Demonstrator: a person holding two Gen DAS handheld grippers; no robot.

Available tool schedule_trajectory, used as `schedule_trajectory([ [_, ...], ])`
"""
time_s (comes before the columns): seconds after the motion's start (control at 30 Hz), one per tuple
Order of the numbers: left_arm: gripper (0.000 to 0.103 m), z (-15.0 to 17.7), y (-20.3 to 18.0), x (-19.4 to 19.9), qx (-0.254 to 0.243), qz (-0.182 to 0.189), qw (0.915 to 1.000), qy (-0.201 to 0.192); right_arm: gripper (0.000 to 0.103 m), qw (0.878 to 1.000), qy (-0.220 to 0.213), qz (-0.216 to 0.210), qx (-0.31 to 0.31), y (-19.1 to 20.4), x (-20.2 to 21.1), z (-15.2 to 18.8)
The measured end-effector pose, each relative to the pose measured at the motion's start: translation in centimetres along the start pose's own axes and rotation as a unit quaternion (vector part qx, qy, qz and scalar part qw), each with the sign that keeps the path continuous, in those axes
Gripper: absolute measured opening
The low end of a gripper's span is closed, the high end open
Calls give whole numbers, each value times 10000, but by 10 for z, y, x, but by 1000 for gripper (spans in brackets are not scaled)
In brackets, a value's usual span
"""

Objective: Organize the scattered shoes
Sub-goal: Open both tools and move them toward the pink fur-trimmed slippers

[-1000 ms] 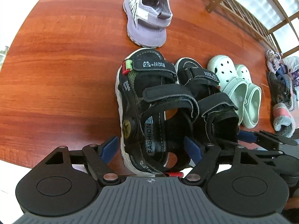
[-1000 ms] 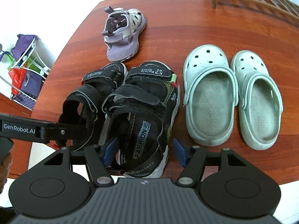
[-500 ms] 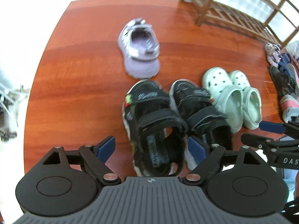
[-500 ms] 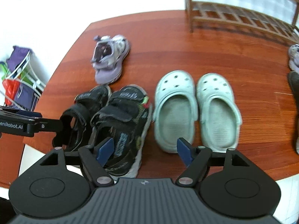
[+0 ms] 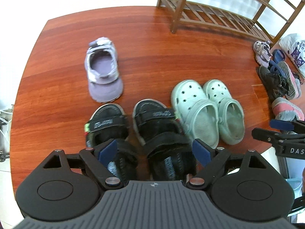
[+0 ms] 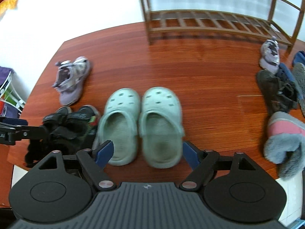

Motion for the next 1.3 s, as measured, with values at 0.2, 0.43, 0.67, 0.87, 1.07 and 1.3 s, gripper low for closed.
schedule_trajectory([
  [0.2,87,-18,-33,-7,42,21,10000,-8,86,9998,-22,180,-57,-53,9,-14],
  [0.43,87,-42,-86,-18,-86,90,9999,-41,86,9992,-38,348,-169,-112,19,-29],
  [0.67,87,-65,-155,-31,-495,154,9986,-80,86,9978,-91,524,-388,-177,31,-42],
  [0.87,87,-82,-220,-50,-847,242,9961,-35,86,9965,-51,696,-462,-236,37,-42],
  [1.07,87,-89,-279,-75,-1373,412,9896,140,87,9958,148,864,-257,-280,38,-33],
  [1.3,87,-85,-330,-108,-2179,598,9729,491,87,9932,319,1003,-501,-323,40,-11],
])
Point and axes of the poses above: each gripper's, at about its wrist camera, not at the fingertips, and x roughly against the way its jaws point, y to its left, z to its underside, the point moved 3 cm from there along -x, roughly the way its jaws point, and after that the axes turned 12 degrees about y, right-handed, at the moved point
